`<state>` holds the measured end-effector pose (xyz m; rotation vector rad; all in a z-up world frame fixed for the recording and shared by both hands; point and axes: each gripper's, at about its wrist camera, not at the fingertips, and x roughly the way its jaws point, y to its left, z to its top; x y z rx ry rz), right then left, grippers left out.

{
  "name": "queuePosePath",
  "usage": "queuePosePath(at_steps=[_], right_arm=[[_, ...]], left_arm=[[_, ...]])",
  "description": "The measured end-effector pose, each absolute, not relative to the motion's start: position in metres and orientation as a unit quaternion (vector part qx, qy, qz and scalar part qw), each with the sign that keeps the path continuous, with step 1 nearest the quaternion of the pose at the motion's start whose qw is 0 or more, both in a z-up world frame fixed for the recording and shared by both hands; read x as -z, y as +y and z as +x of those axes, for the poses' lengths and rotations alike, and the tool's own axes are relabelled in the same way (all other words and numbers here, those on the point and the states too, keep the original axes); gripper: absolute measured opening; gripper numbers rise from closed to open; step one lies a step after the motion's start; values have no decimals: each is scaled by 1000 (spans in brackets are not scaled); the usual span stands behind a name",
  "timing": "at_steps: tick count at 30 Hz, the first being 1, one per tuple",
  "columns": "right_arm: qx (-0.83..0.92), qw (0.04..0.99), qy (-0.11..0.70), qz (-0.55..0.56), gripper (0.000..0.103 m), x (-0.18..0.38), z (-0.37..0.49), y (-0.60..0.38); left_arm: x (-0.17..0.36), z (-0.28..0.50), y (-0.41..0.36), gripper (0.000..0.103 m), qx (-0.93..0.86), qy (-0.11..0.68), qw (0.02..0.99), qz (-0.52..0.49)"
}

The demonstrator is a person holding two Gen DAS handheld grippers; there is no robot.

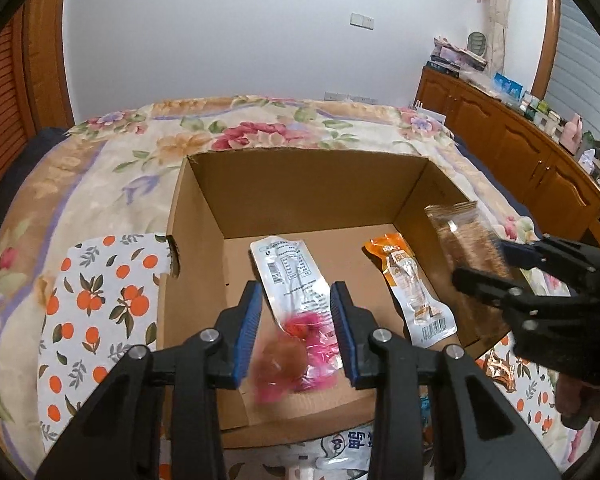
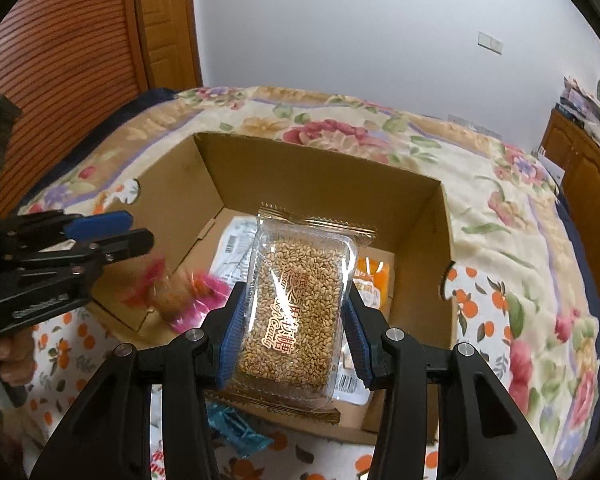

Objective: Organize snacks
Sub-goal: 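Lift both snacks into the cardboard box and open both tools, then withdraw both tools from the box toward the remaining snacks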

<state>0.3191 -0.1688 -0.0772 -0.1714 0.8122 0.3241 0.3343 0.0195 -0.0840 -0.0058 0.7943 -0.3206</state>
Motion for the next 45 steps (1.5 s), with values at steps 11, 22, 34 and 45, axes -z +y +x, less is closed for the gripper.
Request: queuePosePath(at_steps=[11, 22, 34, 45], right_arm=[[-146, 891, 422, -79, 52, 105, 334, -167], [-152, 901, 402, -53, 57, 73, 282, -188], [-127, 911, 392, -14, 91, 57, 214, -237], [-112, 910, 400, -6, 91, 69, 178, -255]], left_arm=[[85, 324, 24, 35, 153, 376, 914, 6], [64, 271, 19, 77, 168, 350, 921, 29], [58, 206, 15, 84, 188, 369, 909, 41], [65, 171, 29, 87, 168, 393, 904, 22]])
